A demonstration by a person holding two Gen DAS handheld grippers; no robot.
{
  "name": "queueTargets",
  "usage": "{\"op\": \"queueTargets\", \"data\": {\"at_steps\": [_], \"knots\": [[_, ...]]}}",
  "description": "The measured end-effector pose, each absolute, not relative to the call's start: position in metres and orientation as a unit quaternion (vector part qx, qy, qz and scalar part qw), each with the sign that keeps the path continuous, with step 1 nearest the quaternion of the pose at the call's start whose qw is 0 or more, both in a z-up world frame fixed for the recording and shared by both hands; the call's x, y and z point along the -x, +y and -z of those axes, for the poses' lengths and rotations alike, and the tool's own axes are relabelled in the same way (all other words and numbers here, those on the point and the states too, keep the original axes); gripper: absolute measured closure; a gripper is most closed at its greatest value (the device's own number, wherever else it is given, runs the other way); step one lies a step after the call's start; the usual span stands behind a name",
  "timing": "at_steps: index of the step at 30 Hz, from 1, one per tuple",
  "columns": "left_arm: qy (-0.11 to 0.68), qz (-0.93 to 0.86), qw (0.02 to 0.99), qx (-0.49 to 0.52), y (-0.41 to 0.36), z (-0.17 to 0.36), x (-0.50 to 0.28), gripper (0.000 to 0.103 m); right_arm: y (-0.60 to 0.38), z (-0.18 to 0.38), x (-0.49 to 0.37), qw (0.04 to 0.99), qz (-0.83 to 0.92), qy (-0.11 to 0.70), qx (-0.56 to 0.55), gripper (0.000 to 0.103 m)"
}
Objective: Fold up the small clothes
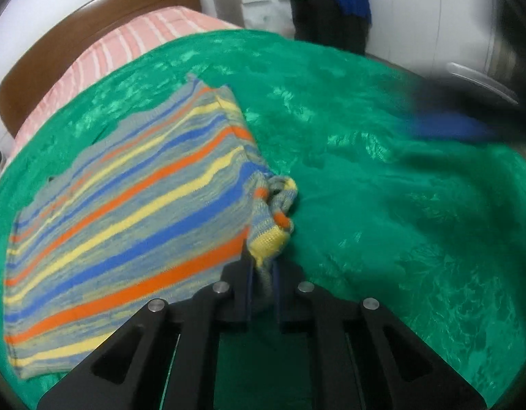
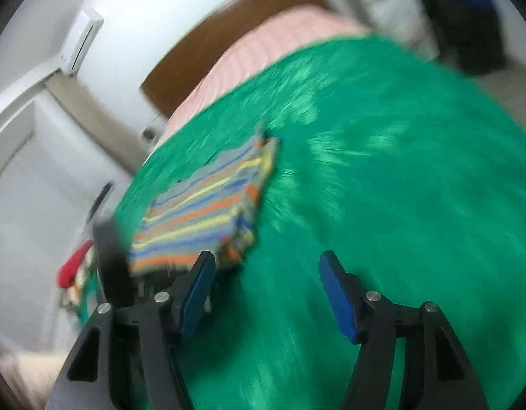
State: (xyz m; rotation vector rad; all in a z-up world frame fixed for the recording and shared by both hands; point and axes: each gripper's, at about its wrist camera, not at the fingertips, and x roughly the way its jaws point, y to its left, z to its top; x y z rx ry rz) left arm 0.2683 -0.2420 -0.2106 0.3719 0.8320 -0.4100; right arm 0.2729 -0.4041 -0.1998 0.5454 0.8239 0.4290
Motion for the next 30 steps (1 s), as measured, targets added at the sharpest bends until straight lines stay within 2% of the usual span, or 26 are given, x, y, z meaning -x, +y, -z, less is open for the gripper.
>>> {"op": "queueTargets", "data": {"at_steps": [5,6,7,8,13,18,23,27,28,29,30], "knots": [[0.393,0.218,0.883,-0.135,-0.226,0.200,-0.260,0.096,-0.355,0.241,-0.411,0.788,-0.256,0.481,-0.287,0.040],[0.394,0.221,0.883,-0.128,-0.221,0.198,-0.260,0.096,-0.351,0.246,-0.424,0.784,-0.252,0.482,-0.299,0.043],[0.394,0.225,0.884,-0.110,-0.212,0.192,-0.259,0.097,-0.347,0.249,-0.433,0.783,-0.248,0.478,-0.310,0.066],[0.392,0.226,0.887,-0.096,-0.205,0.188,-0.259,0.097,-0.343,0.249,-0.442,0.784,-0.241,0.475,-0.320,0.094],[0.376,0.208,0.903,0.020,-0.123,0.151,-0.252,0.097,-0.302,0.199,-0.445,0.811,-0.259,0.440,-0.287,0.095],[0.369,0.150,0.912,0.093,-0.028,0.138,-0.237,0.097,-0.193,0.154,-0.444,0.812,-0.321,0.435,-0.220,0.095],[0.384,0.082,0.908,0.145,0.053,0.156,-0.230,0.097,-0.074,0.154,-0.449,0.800,-0.355,0.455,-0.163,0.095],[0.401,0.041,0.902,0.156,0.086,0.171,-0.229,0.094,-0.007,0.171,-0.453,0.803,-0.353,0.465,-0.115,0.092],[0.403,0.024,0.902,0.156,0.094,0.175,-0.228,0.091,0.004,0.178,-0.452,0.798,-0.358,0.469,-0.122,0.089],[0.411,0.011,0.899,0.154,0.098,0.178,-0.228,0.078,0.013,0.183,-0.451,0.792,-0.367,0.467,-0.139,0.087],[0.427,-0.005,0.892,0.152,0.104,0.181,-0.230,0.050,0.016,0.187,-0.450,0.789,-0.372,0.465,-0.151,0.083]]}}
